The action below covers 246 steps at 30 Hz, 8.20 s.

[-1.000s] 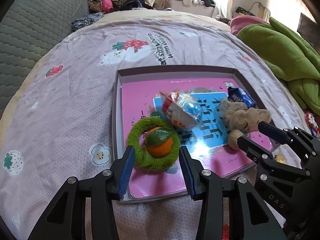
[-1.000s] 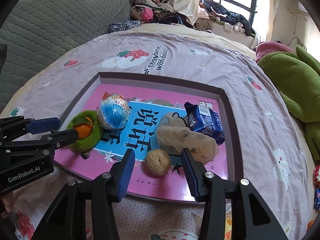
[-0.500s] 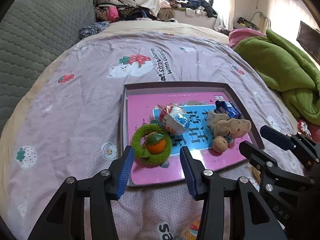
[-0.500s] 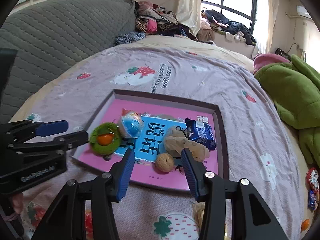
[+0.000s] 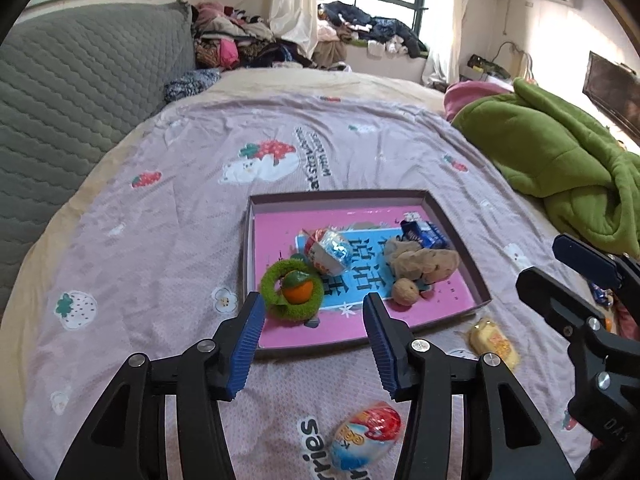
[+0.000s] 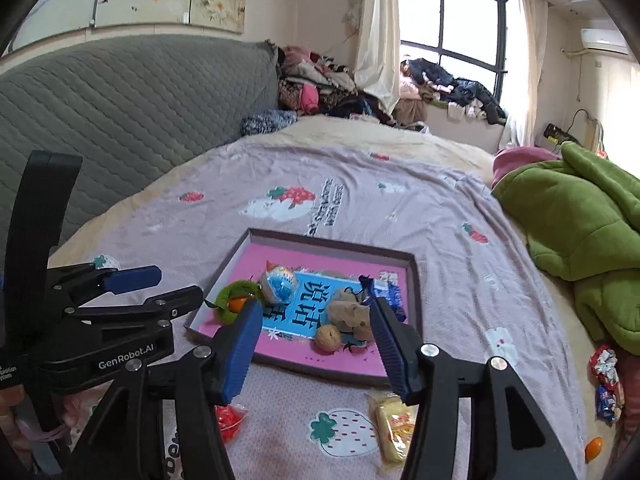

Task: Organize objects
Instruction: 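Withdraw both open grippers up and away from the tray, then reach the left gripper to the red-blue egg while the right gripper reaches the yellow cake, then grasp the red-blue egg with the left gripper while the right gripper grasps the yellow cake, then lift the egg and cake and carry both over the pink tray, then lower the egg into the tray with the left gripper while the right gripper lowers the cake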

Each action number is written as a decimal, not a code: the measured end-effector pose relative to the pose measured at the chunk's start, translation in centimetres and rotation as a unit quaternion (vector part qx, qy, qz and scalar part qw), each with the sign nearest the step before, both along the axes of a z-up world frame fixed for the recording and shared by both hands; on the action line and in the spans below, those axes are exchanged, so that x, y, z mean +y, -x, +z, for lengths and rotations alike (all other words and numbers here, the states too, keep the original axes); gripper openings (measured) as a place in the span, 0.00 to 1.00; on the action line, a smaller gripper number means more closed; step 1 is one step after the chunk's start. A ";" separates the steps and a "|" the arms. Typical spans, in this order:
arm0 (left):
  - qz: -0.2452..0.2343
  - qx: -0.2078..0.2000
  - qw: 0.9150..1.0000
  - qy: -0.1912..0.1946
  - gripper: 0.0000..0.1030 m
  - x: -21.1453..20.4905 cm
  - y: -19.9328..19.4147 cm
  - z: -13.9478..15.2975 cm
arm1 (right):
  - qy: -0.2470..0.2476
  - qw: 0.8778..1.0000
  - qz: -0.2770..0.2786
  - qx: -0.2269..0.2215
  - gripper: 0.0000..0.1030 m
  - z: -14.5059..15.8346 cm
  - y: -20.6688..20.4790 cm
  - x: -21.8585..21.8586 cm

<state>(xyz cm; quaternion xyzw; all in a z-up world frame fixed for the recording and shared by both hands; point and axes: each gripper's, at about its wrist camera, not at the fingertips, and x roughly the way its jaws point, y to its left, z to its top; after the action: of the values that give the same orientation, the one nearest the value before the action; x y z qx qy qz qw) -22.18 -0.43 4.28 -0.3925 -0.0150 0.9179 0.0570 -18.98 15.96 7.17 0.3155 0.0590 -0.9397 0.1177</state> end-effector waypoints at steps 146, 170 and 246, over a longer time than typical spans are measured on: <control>-0.060 0.032 0.998 0.009 0.55 2.5 -2.3 -0.2 | 0.041 0.998 0.028 -0.026 0.40 -1.5 -1.1 3.9; -0.026 0.055 0.998 0.008 0.55 3.7 7.4 -1.6 | 0.061 0.998 -0.033 0.011 0.40 -1.8 7.6 6.3; -0.010 0.003 1.000 0.024 0.57 6.3 10.6 -12.0 | -0.035 0.993 -0.057 -0.094 0.45 -13.8 11.1 5.0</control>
<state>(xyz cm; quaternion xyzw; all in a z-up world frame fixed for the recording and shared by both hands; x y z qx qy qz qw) -32.78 5.90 -7.76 -0.3908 0.0112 0.9187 0.0565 -30.11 20.96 -6.67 0.4094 0.0621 -0.9084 0.0584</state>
